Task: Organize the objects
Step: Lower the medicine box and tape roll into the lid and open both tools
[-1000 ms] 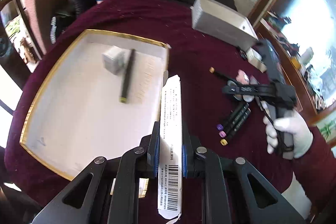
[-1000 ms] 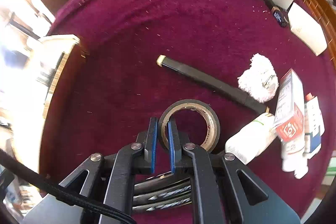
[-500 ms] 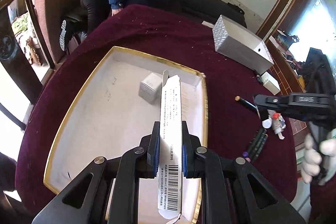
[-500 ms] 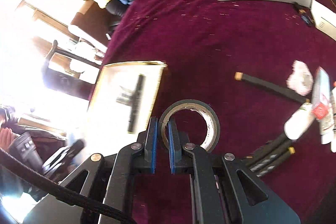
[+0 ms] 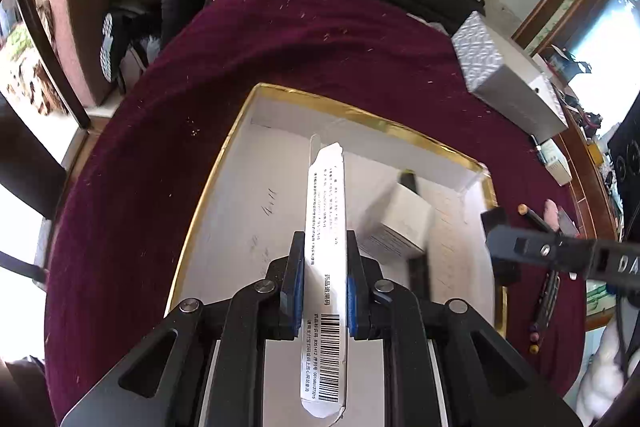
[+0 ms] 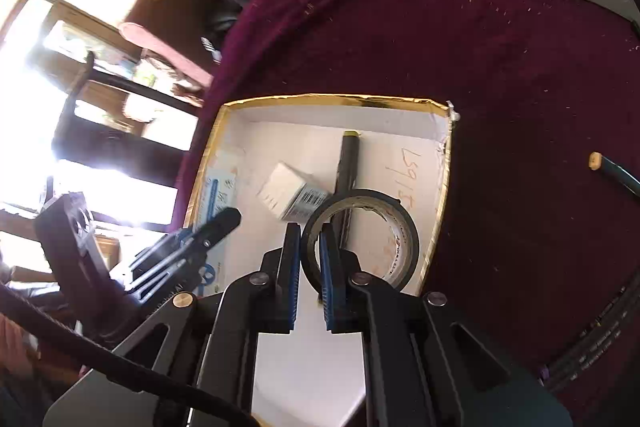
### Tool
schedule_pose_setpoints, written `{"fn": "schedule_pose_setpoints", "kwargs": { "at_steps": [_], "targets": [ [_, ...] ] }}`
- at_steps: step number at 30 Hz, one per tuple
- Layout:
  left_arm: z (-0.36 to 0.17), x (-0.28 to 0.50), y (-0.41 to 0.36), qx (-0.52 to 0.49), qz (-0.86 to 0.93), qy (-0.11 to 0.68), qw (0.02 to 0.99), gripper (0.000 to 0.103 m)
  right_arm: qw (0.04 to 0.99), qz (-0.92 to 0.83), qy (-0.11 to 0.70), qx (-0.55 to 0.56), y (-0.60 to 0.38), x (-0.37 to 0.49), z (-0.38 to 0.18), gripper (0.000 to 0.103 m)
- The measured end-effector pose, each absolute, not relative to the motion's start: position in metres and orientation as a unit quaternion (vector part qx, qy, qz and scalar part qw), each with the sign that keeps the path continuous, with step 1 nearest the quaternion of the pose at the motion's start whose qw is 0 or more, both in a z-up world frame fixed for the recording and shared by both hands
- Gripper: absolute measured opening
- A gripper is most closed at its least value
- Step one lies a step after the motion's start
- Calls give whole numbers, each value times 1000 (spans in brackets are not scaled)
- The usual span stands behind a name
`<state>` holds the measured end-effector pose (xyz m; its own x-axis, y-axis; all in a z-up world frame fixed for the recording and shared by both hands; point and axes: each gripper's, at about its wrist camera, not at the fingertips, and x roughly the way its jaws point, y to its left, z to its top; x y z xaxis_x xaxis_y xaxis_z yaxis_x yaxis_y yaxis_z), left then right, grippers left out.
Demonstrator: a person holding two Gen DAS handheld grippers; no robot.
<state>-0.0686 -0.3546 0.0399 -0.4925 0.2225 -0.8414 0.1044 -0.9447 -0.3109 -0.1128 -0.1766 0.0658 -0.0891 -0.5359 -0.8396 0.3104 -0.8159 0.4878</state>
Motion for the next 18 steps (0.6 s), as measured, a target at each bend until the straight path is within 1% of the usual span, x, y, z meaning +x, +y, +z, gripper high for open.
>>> {"fn": "schedule_pose_setpoints", "kwargs": {
  "at_steps": [5,10,11,12,13,15,17,18],
  "targets": [
    [20,-90,-368,-519,834,-184,43,13,252,-730,-86,630,-183,-130,44,7],
    [22,-97,-365,-516,838,-168,55,14,231,-724,-92,644,-184,-146,31,9],
    [23,-98,-366,-515,838,-168,57,16,228,-724,-95,644,-182,-150,31,9],
    [23,-99,-366,-516,837,-171,58,23,227,-724,-99,644,-181,-151,31,11],
    [24,-100,-366,-516,836,-175,61,25,228,-723,-103,644,-180,-153,31,13],
    [28,-99,-366,-515,835,-180,74,33,229,-723,-102,644,-180,-153,35,22],
    [36,-95,-367,-506,842,-175,72,37,229,-728,-97,638,-179,-149,41,24],
    [40,-93,-368,-501,845,-173,65,37,230,-732,-97,634,-177,-148,46,24]
  ]
}}
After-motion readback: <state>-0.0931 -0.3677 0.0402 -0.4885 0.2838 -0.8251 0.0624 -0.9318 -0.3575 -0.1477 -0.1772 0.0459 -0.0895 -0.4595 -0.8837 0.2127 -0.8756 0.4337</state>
